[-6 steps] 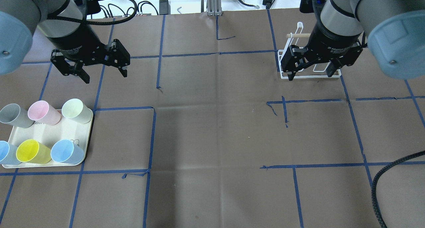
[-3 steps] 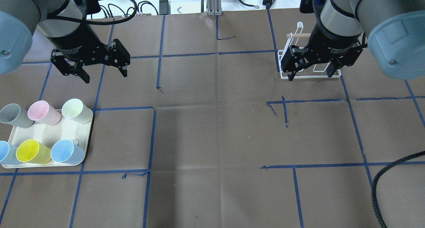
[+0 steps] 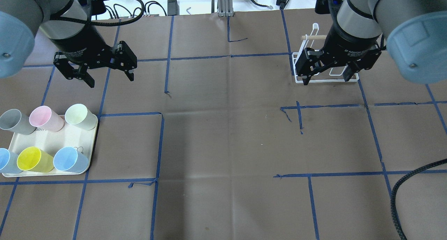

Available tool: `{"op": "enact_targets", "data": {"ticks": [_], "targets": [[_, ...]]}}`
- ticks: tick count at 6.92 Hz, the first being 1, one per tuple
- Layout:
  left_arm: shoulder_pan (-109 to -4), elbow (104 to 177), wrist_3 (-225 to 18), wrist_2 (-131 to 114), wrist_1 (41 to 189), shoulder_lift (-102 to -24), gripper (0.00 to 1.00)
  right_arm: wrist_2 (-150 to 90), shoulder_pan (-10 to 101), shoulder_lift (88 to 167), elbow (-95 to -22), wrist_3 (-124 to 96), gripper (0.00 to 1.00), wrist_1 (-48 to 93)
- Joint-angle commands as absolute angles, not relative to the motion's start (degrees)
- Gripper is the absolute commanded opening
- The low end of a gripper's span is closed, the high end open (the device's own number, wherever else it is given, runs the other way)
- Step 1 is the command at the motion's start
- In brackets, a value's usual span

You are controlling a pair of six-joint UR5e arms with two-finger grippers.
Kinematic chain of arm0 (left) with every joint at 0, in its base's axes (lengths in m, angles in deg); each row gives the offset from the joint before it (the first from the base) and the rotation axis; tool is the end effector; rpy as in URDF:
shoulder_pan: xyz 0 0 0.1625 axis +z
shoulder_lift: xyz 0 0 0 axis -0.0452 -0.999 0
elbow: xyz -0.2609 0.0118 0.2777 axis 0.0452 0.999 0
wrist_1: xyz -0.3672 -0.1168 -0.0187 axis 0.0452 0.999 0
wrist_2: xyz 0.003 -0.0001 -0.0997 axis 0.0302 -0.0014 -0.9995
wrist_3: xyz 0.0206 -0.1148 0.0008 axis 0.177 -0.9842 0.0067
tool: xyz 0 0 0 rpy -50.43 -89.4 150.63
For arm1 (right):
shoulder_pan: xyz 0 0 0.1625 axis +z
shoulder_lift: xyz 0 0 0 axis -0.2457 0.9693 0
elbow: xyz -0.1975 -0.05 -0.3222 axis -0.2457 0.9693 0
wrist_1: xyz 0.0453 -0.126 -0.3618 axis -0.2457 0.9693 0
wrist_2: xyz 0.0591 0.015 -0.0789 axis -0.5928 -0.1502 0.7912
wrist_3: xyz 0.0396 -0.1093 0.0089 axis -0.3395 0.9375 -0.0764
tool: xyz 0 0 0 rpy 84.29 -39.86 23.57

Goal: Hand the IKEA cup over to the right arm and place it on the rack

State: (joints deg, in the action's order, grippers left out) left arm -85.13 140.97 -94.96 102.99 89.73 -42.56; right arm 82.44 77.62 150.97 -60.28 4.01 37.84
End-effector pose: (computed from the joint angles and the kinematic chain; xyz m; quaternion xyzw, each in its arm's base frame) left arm -0.1146 -0.4590 0.4208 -0.0738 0.9972 0.0132 0.0022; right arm 0.1481 -0.4370 0.4194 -0.0292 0.9995 -0.0072 0.0034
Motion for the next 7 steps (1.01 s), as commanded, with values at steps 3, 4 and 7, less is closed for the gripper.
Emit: {"op": "enact_targets", "data": {"ticks": [3,4,7], "targets": [[-85.0,141.0,-94.6,103.1,89.7,-42.3,1.0,82.4,77.6,151.0,-60.3,4.0,1.0,37.8],[-85.0,141.0,-94.4,103.1,89.7,-42.2,1.0,82.4,77.6,151.0,-60.3,4.0,1.0,37.8],[-82.5,141.1,-88.5,103.8,89.6,-41.4,1.0,82.4,77.6,151.0,-60.2,4.0,1.0,37.8]]}}
